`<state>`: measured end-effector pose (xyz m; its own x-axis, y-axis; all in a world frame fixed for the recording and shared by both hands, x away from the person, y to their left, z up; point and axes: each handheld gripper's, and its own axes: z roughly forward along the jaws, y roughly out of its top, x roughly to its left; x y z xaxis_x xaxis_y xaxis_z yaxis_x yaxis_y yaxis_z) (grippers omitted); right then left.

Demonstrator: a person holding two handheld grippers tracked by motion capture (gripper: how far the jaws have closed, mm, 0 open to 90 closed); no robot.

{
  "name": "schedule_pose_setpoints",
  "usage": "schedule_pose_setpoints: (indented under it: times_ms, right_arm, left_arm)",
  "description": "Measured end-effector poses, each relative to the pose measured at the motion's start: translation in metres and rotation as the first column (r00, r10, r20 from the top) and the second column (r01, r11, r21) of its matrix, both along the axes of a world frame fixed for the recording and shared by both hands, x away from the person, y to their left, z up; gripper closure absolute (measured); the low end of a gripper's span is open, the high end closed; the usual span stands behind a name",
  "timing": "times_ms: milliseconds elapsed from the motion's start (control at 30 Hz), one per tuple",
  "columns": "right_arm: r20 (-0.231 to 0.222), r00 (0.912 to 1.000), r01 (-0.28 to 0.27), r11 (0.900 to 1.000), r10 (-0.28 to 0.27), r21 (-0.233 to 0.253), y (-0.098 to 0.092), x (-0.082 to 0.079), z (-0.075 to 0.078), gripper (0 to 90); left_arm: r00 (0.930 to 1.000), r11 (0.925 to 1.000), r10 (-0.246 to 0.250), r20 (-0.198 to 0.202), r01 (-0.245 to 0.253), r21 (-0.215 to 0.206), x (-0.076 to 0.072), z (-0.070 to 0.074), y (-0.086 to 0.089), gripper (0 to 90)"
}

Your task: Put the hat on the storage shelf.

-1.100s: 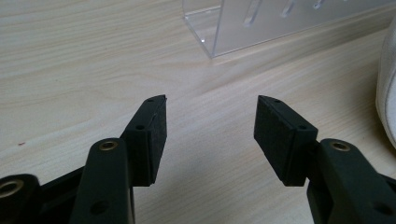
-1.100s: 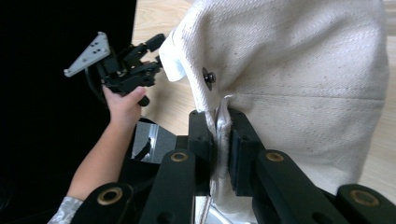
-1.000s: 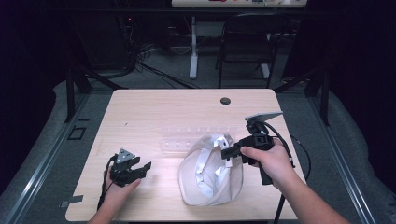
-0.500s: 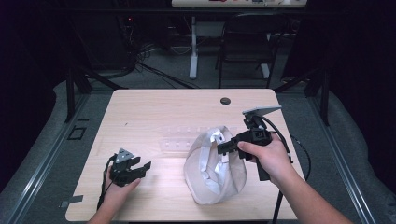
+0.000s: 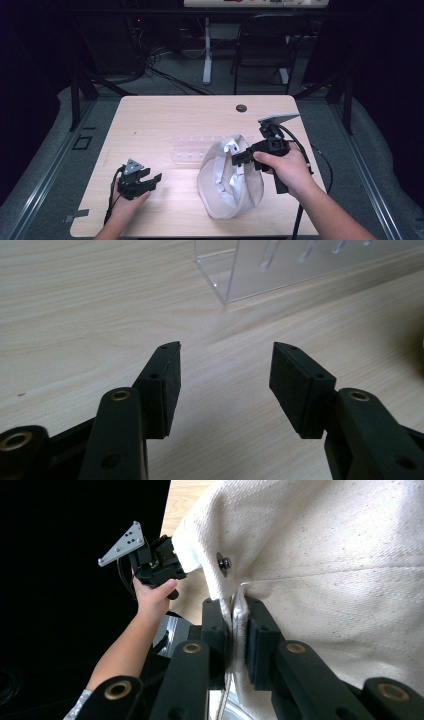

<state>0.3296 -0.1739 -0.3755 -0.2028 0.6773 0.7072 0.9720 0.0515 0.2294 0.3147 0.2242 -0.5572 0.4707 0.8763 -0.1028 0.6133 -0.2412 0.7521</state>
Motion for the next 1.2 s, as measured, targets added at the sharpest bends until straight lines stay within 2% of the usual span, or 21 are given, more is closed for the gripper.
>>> schedule_pose_setpoints:
  times_ms: [133, 333, 433, 767, 1200]
  right_arm:
    - [-0.015, 0.9998, -0.015, 1.000, 0.015, 0.013, 0.000, 0.001, 0.001, 81.8]
    - [-0.004, 0.9999, -0.009, 1.000, 0.009, 0.015, 0.001, 0.002, 0.002, 81.7]
    - [-0.016, 0.9998, -0.010, 0.999, 0.011, 0.050, 0.003, 0.003, 0.003, 81.9]
    - [0.021, 0.9997, 0.007, 0.995, -0.010, 0.097, 0.001, 0.005, 0.015, 82.0]
    - [0.043, 0.9984, 0.030, 0.989, -0.037, 0.147, -0.006, 0.012, 0.030, 82.0]
  left_arm:
    - [1.0000, 1.0000, 0.001, 0.000, -0.001, 0.002, 0.000, 0.000, 0.000, 46.5]
    - [1.0000, 1.0000, -0.001, 0.001, 0.001, 0.002, 0.000, 0.000, 0.000, 46.5]
    - [1.0000, 1.0000, 0.004, 0.002, -0.004, -0.003, 0.000, 0.000, 0.000, 46.5]
    - [1.0000, 1.0000, -0.009, 0.002, 0.009, 0.000, -0.001, 0.001, 0.000, 46.5]
    - [0.9998, 0.9996, -0.021, 0.002, 0.021, -0.019, -0.003, 0.002, -0.005, 46.5]
